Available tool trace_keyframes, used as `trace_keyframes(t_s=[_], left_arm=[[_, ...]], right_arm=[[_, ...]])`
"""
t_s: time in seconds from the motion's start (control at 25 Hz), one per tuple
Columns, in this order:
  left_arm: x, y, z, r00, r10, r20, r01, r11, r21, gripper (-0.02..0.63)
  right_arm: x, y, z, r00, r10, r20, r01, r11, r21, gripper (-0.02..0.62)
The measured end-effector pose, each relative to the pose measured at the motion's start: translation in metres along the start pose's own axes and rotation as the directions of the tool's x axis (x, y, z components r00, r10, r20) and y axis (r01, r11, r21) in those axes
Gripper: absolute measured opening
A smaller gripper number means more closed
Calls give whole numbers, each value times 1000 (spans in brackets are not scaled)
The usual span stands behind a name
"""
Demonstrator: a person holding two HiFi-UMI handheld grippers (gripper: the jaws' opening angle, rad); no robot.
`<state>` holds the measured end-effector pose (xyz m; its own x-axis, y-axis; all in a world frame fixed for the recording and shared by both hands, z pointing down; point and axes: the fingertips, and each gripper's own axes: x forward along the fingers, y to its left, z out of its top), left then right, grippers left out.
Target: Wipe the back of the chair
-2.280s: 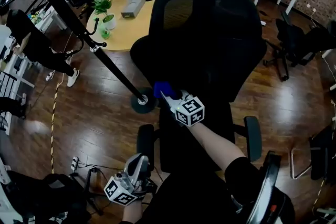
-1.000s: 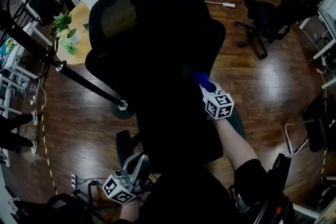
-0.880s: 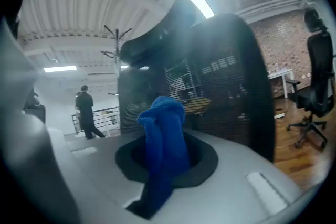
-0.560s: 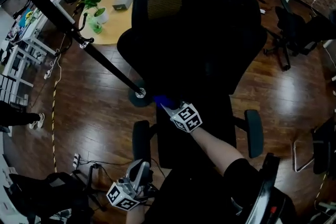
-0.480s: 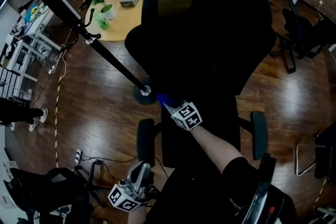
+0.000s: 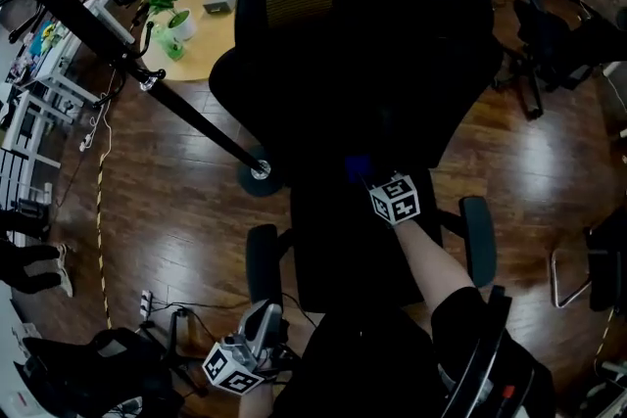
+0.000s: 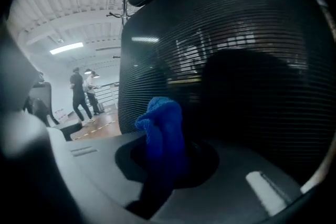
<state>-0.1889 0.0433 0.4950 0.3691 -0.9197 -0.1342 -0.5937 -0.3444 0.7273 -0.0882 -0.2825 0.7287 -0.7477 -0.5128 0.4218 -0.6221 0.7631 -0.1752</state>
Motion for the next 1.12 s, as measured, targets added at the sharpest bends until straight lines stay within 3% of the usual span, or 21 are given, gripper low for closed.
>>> trace_keyframes(t_s=[0.12,0.28,0.36,0.56,0.72,0.88,1.0,1.12], left_arm=[[26,-7,-15,995,-78,-59,77,997,-24,-11],[56,-15,-38,979,-151,-136,145,988,-58,-11],[68,-20,-47,970,-181,-162,172,983,-70,-11],[77,-33,-55,962,-207,-179,194,977,-88,-11],[67,-30,-56,969,-182,-169,171,982,-80,-11],[44,-19,-52,984,-119,-133,109,991,-77,-11],[27,-9,-51,992,-64,-105,57,996,-76,-11],[9,2,-47,997,-7,-77,2,998,-64,-11]], right_arm=[[-51,-73,-19,983,-182,-20,183,982,57,40],[-107,-139,-36,933,-359,-37,360,916,176,40],[-120,-152,-32,921,-389,-13,381,894,237,39],[-125,-138,-31,929,-370,17,351,893,282,38],[-98,-82,-49,968,-252,-3,245,938,247,40],[-31,17,-51,999,3,-35,2,991,134,40],[14,89,-50,976,197,-91,-195,980,22,40],[53,126,-64,948,267,-173,-278,960,-38,40]])
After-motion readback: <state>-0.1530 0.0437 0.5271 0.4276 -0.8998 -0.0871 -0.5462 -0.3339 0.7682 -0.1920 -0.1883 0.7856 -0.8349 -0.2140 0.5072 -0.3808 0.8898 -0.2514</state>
